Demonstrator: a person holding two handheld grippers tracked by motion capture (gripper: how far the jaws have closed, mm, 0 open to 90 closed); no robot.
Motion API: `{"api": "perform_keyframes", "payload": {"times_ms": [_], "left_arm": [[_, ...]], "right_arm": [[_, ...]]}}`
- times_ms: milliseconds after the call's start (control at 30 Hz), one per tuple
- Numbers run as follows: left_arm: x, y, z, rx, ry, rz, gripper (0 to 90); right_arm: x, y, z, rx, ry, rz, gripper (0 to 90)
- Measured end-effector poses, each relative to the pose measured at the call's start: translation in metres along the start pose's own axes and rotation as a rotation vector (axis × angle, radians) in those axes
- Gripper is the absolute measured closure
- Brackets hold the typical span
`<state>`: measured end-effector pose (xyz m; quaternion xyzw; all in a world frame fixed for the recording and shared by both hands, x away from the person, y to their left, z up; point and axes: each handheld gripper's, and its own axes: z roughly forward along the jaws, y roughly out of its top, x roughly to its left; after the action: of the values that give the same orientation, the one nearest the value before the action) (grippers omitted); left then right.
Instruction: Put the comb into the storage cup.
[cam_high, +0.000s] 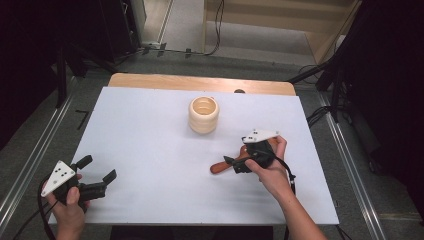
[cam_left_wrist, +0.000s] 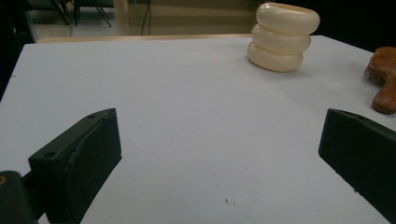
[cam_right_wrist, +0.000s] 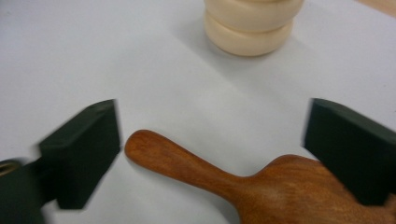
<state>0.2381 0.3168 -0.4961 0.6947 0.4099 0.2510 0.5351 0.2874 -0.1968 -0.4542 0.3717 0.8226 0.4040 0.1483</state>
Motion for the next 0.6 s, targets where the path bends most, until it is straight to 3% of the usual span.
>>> {"api": "perform_keyframes", "payload": {"times_ms": [33,67,100,233,433,600], "left_arm": [[0.000,0.000,0.000,0.001,0.000,0.002,0.0],[0.000,0.000,0.000,0.001,0.000,0.002,0.0],[0.000,0.000,0.000,0.001,-0.001,0.003,0.0],[-0.001,0.000,0.001,0.006,0.000,0.008,0.0],[-0.002,0.000,0.002,0.009,0.000,0.015,0.0],[-0.004,0.000,0.002,0.015,0.003,0.042,0.0]], "right_arm": [[0.000,-0.008,-0.009,-0.061,-0.010,0.013,0.0],[0.000,-0.008,-0.009,-0.061,-0.010,0.013,0.0],[-0.002,-0.016,-0.017,-0.106,-0.013,0.025,0.0],[-0.006,-0.030,-0.034,-0.183,-0.035,0.044,0.0],[-0.007,-0.050,-0.054,-0.250,-0.108,0.056,0.0],[-0.012,-0.067,-0.067,-0.297,-0.111,0.081,0.0]]}}
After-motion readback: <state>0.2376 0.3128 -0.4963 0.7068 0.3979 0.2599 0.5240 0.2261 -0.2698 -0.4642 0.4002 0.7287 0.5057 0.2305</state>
